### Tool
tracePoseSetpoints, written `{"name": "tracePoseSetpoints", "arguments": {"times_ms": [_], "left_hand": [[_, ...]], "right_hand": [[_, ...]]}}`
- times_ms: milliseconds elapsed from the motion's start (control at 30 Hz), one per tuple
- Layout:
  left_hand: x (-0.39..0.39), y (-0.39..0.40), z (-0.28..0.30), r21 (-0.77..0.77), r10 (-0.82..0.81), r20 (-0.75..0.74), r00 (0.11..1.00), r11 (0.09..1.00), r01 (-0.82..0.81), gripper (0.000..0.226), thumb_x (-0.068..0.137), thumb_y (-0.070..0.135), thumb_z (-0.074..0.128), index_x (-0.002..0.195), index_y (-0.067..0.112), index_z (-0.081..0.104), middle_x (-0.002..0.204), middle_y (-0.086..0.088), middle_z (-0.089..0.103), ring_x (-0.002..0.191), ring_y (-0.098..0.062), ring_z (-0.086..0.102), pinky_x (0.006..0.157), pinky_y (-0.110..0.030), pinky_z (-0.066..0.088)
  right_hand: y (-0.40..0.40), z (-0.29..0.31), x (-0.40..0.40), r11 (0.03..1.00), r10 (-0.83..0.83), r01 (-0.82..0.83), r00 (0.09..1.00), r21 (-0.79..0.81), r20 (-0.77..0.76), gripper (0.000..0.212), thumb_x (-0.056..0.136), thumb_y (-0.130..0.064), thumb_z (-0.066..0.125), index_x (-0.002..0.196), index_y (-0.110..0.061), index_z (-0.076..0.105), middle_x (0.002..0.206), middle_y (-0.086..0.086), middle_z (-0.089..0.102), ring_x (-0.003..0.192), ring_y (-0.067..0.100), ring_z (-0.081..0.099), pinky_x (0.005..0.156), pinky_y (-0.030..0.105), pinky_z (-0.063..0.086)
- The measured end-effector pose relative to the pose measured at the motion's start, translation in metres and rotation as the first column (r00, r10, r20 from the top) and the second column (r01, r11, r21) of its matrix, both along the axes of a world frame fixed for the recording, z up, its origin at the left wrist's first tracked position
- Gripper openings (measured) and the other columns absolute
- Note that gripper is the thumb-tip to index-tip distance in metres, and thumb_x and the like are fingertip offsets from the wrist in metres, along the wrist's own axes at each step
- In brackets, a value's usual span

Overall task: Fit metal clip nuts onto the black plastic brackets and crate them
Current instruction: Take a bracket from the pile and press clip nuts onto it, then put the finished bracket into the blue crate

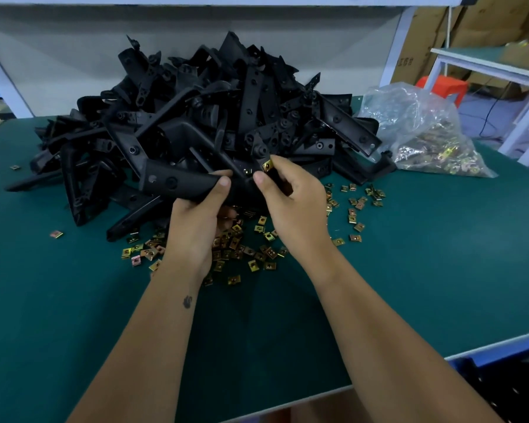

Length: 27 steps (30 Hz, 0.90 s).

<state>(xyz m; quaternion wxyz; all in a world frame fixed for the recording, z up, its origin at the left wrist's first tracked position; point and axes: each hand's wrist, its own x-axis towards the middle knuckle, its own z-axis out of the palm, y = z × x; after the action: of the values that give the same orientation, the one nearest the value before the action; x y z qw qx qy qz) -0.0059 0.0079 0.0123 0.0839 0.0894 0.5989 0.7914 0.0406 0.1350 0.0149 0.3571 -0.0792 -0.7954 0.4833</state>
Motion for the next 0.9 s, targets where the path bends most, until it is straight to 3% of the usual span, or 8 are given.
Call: {"name": "tracePoseSetpoints", "arguments": {"times_ms": [167,267,333,467,600,733,800,900], "left_hand": [[0.005,0.004,0.006,0.082,0.031,0.013,0.999,0.996,-0.032,0.012,0.097,0.018,0.063,0.105,0.015,0.071,0.082,0.007,0.072,0.057,-0.007,0.058,0.052,-0.018,0.048],[0.017,0.023,0.020,0.193,0.051,0.076,0.996,0.979,-0.065,0.006,0.096,0.017,0.065,0.099,0.013,0.068,0.074,0.006,0.071,0.054,-0.007,0.059,0.050,-0.017,0.049],[0.030,0.048,0.029,0.254,0.046,0.103,0.994,0.965,-0.071,0.003,0.096,0.017,0.065,0.094,0.014,0.065,0.066,0.007,0.068,0.050,-0.006,0.057,0.047,-0.018,0.047],[0.086,0.117,0.035,0.272,-0.117,0.133,0.984,0.959,0.078,0.011,0.097,0.017,0.062,0.087,0.014,0.058,0.053,0.008,0.058,0.041,-0.004,0.047,0.039,-0.018,0.038],[0.172,0.175,0.017,0.199,-0.413,0.115,0.904,0.901,0.386,0.011,0.097,0.011,0.061,0.087,0.013,0.057,0.061,0.002,0.060,0.041,-0.008,0.048,0.038,-0.020,0.036],[0.238,0.212,-0.001,0.129,-0.510,-0.049,0.859,0.849,0.512,0.020,0.093,0.006,0.064,0.097,0.020,0.050,0.061,0.010,0.063,0.040,-0.008,0.052,0.038,-0.020,0.039],[0.265,0.229,-0.010,0.029,-0.633,-0.051,0.772,0.772,0.635,0.022,0.093,0.003,0.063,0.095,0.022,0.051,0.064,0.007,0.066,0.040,-0.011,0.056,0.038,-0.019,0.042],[0.298,0.250,-0.022,-0.122,-0.855,0.132,0.501,0.487,0.865,0.023,0.096,0.000,0.058,0.100,0.022,0.052,0.087,-0.005,0.063,0.046,-0.012,0.063,0.043,-0.021,0.050]], "right_hand": [[0.003,0.007,0.006,0.991,0.048,-0.043,0.998,-0.127,0.038,0.044,0.092,-0.030,0.066,0.135,-0.026,0.059,0.125,-0.017,0.063,0.106,-0.023,0.049,0.094,0.001,0.036],[0.010,0.014,0.022,0.890,0.111,-0.113,0.993,-0.443,-0.031,0.053,0.087,-0.025,0.073,0.137,-0.028,0.055,0.098,-0.019,0.067,0.100,-0.005,0.061,0.094,0.016,0.048],[0.020,0.014,0.040,0.775,0.106,-0.172,0.984,-0.608,-0.144,0.057,0.085,-0.018,0.075,0.137,-0.022,0.053,0.100,-0.013,0.073,0.105,0.005,0.066,0.093,0.024,0.052],[0.041,0.010,0.100,0.632,-0.138,-0.147,0.945,-0.760,-0.298,0.032,0.087,-0.001,0.068,0.118,-0.006,0.064,0.108,0.010,0.073,0.099,0.022,0.067,0.092,0.039,0.051],[0.087,-0.006,0.191,0.536,-0.495,0.050,0.827,-0.843,-0.265,0.017,0.092,0.002,0.059,0.101,-0.008,0.069,0.090,0.004,0.073,0.078,0.015,0.065,0.069,0.026,0.051],[0.127,-0.030,0.297,0.422,-0.707,0.197,0.683,-0.885,-0.184,0.020,0.093,0.002,0.056,0.098,-0.012,0.069,0.085,0.000,0.073,0.068,0.009,0.065,0.058,0.021,0.048],[0.140,-0.046,0.345,0.359,-0.762,0.284,0.640,-0.889,-0.103,0.020,0.094,0.001,0.056,0.093,-0.014,0.069,0.075,-0.005,0.070,0.061,0.006,0.061,0.055,0.019,0.046],[0.160,-0.065,0.408,0.223,-0.800,0.431,0.593,-0.874,0.089,0.019,0.094,-0.001,0.059,0.088,-0.016,0.068,0.072,-0.006,0.069,0.060,0.007,0.058,0.055,0.020,0.045]]}}
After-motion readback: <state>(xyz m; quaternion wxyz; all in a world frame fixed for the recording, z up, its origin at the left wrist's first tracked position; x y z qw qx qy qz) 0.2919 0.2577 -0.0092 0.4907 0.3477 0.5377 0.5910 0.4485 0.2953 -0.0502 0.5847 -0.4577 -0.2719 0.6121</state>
